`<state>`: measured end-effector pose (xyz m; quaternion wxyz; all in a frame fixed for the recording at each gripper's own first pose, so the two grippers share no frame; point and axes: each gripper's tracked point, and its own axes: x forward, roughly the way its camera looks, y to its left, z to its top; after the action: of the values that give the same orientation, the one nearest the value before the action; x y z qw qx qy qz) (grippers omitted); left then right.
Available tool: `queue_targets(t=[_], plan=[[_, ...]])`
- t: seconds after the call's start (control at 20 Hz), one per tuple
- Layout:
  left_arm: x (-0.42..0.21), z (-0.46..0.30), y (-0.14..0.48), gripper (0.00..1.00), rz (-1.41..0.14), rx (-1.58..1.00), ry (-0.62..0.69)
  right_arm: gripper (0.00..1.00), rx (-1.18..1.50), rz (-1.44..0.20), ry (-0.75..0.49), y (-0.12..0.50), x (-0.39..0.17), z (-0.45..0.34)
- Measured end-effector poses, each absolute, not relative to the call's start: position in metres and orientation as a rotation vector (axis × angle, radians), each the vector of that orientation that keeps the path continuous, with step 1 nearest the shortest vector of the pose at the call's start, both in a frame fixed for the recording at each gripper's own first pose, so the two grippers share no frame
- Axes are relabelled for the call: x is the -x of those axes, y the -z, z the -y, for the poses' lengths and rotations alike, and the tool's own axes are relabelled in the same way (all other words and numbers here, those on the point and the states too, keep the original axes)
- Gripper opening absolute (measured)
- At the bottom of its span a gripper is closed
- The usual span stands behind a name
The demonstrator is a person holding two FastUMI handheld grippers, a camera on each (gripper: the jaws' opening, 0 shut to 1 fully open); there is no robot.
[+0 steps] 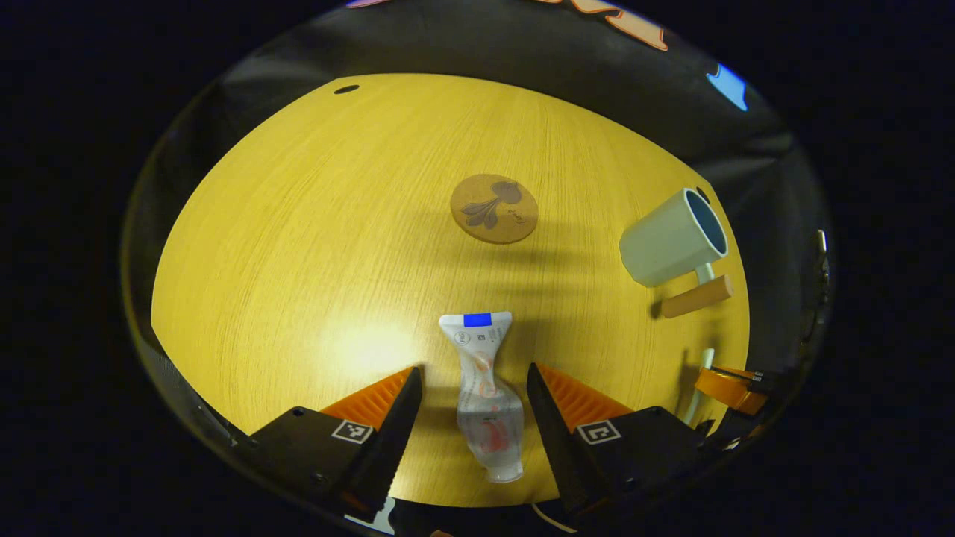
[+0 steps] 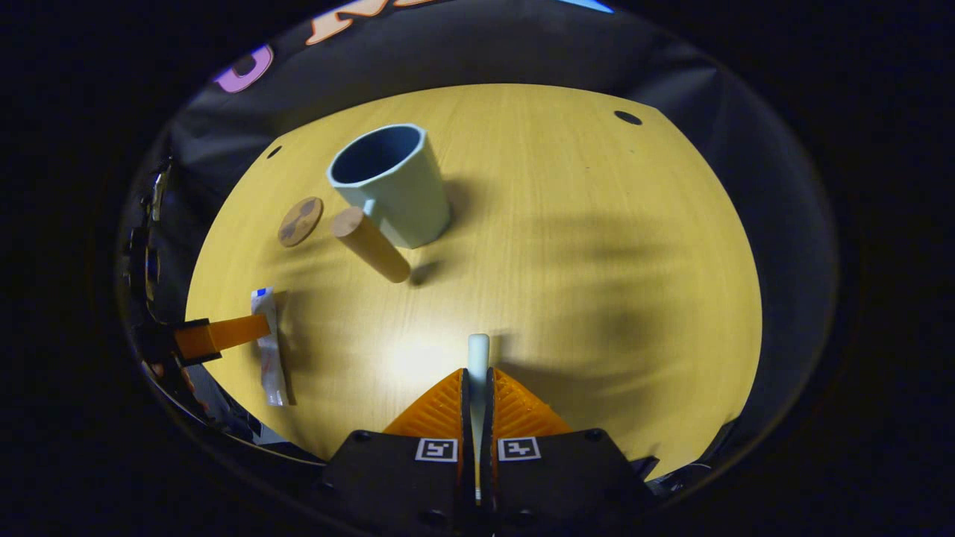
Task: Put the toothbrush and toothpaste on the desktop into the cup, then pick up the cup and place it on the coaster on the desktop.
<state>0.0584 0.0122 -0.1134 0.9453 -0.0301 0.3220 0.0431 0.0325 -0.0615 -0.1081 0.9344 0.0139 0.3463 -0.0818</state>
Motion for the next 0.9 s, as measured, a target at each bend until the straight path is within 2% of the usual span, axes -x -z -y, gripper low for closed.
queue_targets(t=[0.1, 0.15, 0.2, 0.25, 0.35, 0.5, 0.55, 0.65, 0.9], plan=[[-0.065, -0.013, 0.117, 0.83, -0.679, 0.050, -0.100, 0.06, -0.054, -0.701, 0.196, 0.106, -0.025, 0.075], [-0.067, -0.014, 0.118, 0.78, -0.692, 0.051, -0.107, 0.06, -0.065, -0.697, 0.206, 0.105, -0.022, 0.079], [-0.069, -0.017, 0.119, 0.72, -0.697, 0.040, -0.120, 0.06, -0.075, -0.693, 0.218, 0.105, -0.020, 0.084], [-0.071, -0.018, 0.119, 0.55, -0.703, 0.033, -0.121, 0.06, -0.085, -0.689, 0.225, 0.103, -0.017, 0.088], [-0.073, -0.021, 0.118, 0.43, -0.710, 0.003, -0.129, 0.06, -0.101, -0.678, 0.237, 0.099, -0.015, 0.092], [-0.074, -0.020, 0.119, 0.33, -0.719, -0.007, -0.151, 0.06, -0.111, -0.654, 0.237, 0.093, -0.017, 0.093], [-0.073, -0.018, 0.120, 0.24, -0.723, -0.012, -0.163, 0.06, -0.114, -0.646, 0.235, 0.092, -0.018, 0.092], [-0.072, -0.018, 0.120, 0.17, -0.716, -0.027, -0.166, 0.06, -0.118, -0.634, 0.230, 0.088, -0.022, 0.090], [-0.073, -0.016, 0.111, 0.08, -0.629, 0.056, -0.104, 0.05, -0.138, -0.553, 0.233, 0.065, -0.034, 0.090]])
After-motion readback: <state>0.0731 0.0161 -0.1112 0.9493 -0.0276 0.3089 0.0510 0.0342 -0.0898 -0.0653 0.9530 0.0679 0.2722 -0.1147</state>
